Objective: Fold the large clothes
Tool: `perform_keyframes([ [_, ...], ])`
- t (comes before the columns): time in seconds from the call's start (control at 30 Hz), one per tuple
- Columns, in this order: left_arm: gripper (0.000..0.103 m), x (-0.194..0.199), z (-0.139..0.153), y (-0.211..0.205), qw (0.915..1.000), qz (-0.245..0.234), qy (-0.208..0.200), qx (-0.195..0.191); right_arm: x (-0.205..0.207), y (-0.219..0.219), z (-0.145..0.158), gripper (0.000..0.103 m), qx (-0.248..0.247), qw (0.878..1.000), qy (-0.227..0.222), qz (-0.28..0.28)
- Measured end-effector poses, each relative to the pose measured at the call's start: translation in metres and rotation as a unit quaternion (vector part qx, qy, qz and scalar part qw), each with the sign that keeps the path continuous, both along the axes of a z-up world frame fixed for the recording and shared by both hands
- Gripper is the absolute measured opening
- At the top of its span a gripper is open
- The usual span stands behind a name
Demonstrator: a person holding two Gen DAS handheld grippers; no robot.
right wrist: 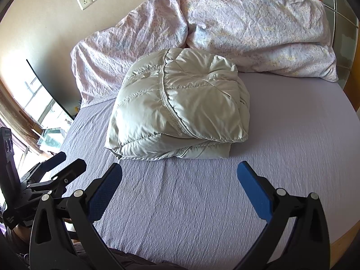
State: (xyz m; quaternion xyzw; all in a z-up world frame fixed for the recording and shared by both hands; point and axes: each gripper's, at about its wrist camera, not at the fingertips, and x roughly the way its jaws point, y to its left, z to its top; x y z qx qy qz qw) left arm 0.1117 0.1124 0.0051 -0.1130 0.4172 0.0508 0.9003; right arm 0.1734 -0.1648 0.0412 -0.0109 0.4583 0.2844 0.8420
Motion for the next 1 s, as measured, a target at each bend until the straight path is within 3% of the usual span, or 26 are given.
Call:
perform_keyframes([
  [1.0, 0.101, 0.0009, -0.0017, -0.0022, 1.0000, -0.005, 0.000, -0.002, -0.0008, 0.0009, -0.0044, 0.102, 0.002, 1.000, 0.007, -0.005],
])
